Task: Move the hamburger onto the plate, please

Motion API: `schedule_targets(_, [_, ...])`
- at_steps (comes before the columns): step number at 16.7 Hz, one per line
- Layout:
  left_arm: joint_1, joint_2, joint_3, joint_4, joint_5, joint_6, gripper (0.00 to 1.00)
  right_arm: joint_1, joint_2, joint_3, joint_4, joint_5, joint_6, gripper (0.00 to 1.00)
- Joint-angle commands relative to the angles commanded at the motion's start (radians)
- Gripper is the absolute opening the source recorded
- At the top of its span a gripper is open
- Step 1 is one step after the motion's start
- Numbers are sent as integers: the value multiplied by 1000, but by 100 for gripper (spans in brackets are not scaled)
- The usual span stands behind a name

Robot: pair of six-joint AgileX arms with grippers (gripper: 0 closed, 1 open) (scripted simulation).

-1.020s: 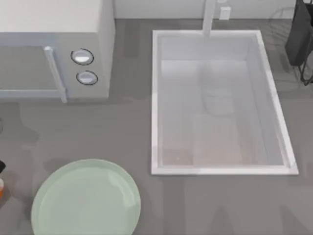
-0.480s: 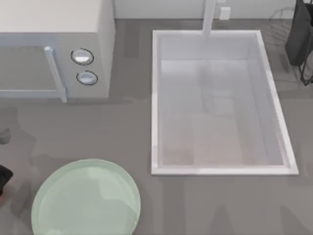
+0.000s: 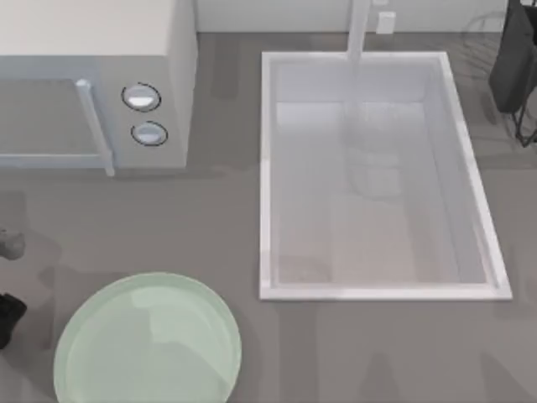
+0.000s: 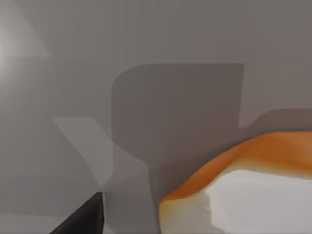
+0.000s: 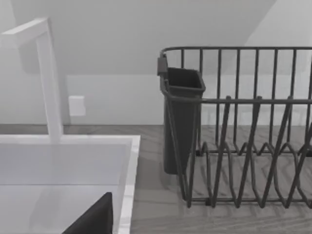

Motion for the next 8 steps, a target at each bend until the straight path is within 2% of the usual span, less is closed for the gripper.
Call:
schedule_targets(1, [0, 0, 0, 0, 0, 0, 100, 0, 0, 0, 0, 0, 0, 100])
schedule_targets(8, [0, 0, 0, 0, 0, 0, 47, 0, 0, 0, 0, 0, 0, 100])
